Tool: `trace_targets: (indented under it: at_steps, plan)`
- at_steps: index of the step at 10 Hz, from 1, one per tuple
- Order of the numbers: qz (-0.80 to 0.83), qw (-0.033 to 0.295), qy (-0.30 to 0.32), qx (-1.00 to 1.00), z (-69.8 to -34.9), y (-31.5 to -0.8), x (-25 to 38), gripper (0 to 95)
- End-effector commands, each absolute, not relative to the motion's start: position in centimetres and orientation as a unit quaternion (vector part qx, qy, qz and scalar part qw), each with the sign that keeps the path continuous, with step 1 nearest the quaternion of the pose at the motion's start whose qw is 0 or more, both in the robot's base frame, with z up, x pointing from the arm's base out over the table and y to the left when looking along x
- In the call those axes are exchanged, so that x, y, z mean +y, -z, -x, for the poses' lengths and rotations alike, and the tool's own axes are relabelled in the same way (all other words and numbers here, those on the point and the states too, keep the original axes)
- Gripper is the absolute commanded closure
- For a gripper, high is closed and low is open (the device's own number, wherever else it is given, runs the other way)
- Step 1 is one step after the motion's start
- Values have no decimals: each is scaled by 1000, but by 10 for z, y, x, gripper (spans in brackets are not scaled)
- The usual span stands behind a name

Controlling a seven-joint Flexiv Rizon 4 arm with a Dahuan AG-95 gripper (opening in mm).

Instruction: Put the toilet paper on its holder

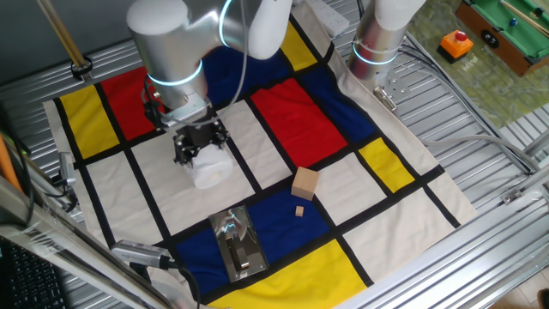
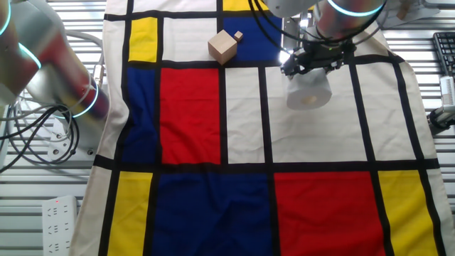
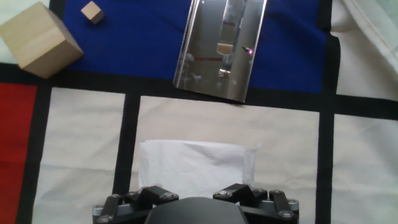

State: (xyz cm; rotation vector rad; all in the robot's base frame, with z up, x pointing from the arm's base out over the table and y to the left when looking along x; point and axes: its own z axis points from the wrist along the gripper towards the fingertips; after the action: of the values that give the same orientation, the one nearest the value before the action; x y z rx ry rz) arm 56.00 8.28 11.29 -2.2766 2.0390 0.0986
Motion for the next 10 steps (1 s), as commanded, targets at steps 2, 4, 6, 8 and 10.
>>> trace_targets:
  at_steps: [2,4,6,8,10]
  plan:
    - [742,54,-42,667,-561,-116,93,950]
    - [736,50,-42,674,-562,-119,104,950]
    - [726,49,-43,685,-562,-117,117,950]
    - [721,50,-44,689,-562,-114,126,950]
    - [717,50,-43,694,-562,-111,136,950]
